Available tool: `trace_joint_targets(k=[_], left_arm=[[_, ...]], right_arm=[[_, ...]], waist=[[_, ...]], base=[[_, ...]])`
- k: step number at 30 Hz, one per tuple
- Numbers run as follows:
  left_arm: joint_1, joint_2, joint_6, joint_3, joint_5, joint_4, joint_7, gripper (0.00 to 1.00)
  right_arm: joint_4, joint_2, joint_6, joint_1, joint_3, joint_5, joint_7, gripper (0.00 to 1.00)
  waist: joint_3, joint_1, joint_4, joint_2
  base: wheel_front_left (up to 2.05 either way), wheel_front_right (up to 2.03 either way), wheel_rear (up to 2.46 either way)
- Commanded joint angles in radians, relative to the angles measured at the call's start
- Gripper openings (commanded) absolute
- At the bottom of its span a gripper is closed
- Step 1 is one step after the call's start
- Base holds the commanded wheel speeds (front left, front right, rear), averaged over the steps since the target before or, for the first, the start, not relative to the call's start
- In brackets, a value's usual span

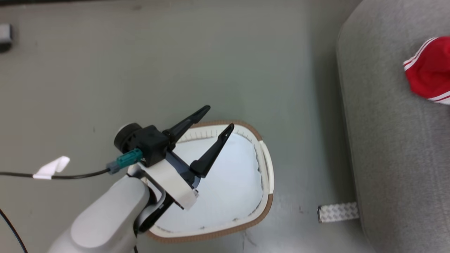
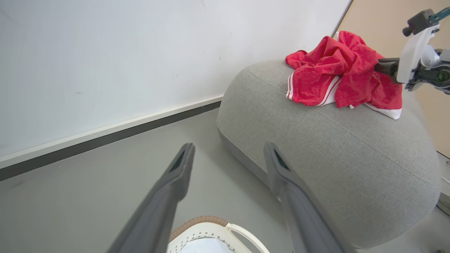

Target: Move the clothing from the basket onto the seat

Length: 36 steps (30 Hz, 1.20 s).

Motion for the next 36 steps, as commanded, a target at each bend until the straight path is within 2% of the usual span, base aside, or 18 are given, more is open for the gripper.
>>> trace_joint_targets(k=[1,9,13,18,22,27,36], left_arm=[[0.021,-0.005,-0.003,0.005,-0.008,0.013,-0.007,1.00],[0.100,-0.044,0.018,0.078,-0.035,0.058,-0.006,1.00],[0.142,-0.063,0.031,0.126,-0.037,0.073,-0.006,1.00],[0.189,-0.073,0.041,0.198,-0.046,0.082,-0.006,1.00],[0.221,-0.070,0.049,0.251,-0.035,0.096,-0.006,1.00],[0.271,-0.075,0.089,0.351,-0.029,0.097,-0.006,1.00],[0.413,-0.118,0.126,0.540,0.006,0.062,-0.006,1.00]], right_arm=[[0.008,-0.013,-0.002,0.026,0.015,0.009,-0.008,1.00],[-0.033,-0.078,-0.002,0.105,0.121,0.104,-0.043,1.00],[-0.102,-0.107,-0.002,0.129,0.181,0.166,-0.058,1.00],[-0.222,-0.106,-0.002,0.167,0.243,0.235,-0.076,1.00],[-0.312,-0.081,-0.002,0.223,0.287,0.283,-0.093,1.00],[-0.408,-0.024,-0.002,0.294,0.319,0.365,-0.126,1.00],[-0.519,0.132,-0.002,0.491,0.369,0.349,-0.214,1.00]], waist=[[-0.059,-0.0001,-0.004,0.0000],[-0.247,-0.0001,0.000,0.0000],[-0.334,-0.0001,0.014,0.0000],[-0.411,-0.0001,0.041,0.0000],[-0.452,-0.0001,0.068,0.0000],[-0.478,-0.0001,0.092,0.0000],[-0.491,-0.0001,0.120,0.0000]], base=[[0.00,0.00,0.00],[0.00,0.00,0.00],[0.00,0.00,0.00],[0.00,0.00,0.00],[0.00,0.00,0.00],[0.00,0.00,0.00],[0.00,0.00,0.00]])
